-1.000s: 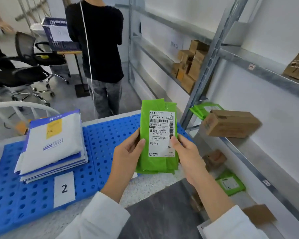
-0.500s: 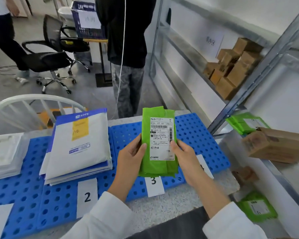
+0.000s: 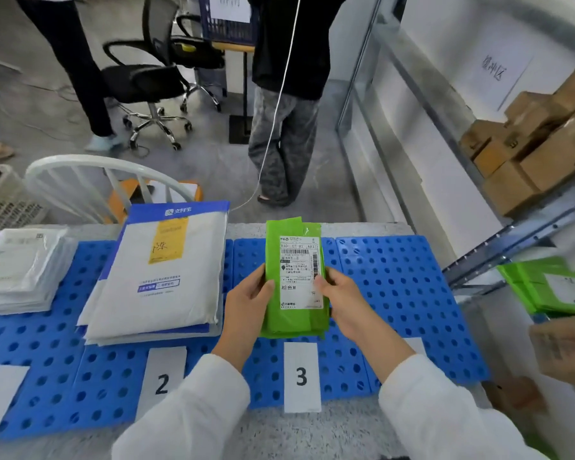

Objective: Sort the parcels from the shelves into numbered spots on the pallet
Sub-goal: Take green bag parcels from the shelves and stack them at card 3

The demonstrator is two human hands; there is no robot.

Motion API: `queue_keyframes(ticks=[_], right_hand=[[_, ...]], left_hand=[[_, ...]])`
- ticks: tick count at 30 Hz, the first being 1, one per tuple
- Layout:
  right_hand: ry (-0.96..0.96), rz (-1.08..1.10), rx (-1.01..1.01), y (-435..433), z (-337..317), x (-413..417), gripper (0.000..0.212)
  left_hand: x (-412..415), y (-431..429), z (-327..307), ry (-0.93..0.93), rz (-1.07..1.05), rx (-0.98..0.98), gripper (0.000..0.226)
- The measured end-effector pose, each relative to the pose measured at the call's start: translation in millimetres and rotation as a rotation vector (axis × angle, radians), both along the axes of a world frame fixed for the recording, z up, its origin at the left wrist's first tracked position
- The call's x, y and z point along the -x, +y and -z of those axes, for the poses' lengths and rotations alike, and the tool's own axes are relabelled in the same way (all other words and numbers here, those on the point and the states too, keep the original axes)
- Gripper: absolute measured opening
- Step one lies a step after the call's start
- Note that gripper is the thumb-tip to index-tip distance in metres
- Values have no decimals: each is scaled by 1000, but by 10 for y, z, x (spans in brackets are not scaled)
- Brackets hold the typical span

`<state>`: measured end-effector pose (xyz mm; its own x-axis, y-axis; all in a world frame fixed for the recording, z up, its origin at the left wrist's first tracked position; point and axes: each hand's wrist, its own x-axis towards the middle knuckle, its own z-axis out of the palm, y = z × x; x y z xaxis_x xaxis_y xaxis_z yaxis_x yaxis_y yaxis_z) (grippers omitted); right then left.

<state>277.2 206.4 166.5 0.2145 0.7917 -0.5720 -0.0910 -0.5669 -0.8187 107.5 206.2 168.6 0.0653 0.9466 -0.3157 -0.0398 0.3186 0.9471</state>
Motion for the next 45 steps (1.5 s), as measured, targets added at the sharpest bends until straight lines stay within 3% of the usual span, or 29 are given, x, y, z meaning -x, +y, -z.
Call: queue_keyframes(ticks=[13, 18, 29, 33, 36, 39, 45], right_hand=[[-73, -232, 218, 996, 881, 9, 44], [-155, -329, 235, 1155, 1035, 42, 39], [-425, -369, 197, 1265, 1342, 141, 26], [-485, -457, 249, 1242, 1231, 92, 39], [-553, -460, 206, 1201, 1014, 24, 68], [-678, -546, 67, 1170, 755, -41, 65], [-993, -715, -64, 824, 51, -497, 58]], left_hand=[[-194, 661, 780, -8, -150, 230, 35], [-189, 793, 1059, -7, -190, 292, 28], [-209, 935, 1264, 134, -103, 203, 44], [-202, 994, 1219, 141, -73, 157, 36], [-275, 1015, 1060, 365, -40, -15, 31], [-435, 1060, 820, 606, 121, -142, 37], [-696, 1160, 59, 988, 756, -468, 42]])
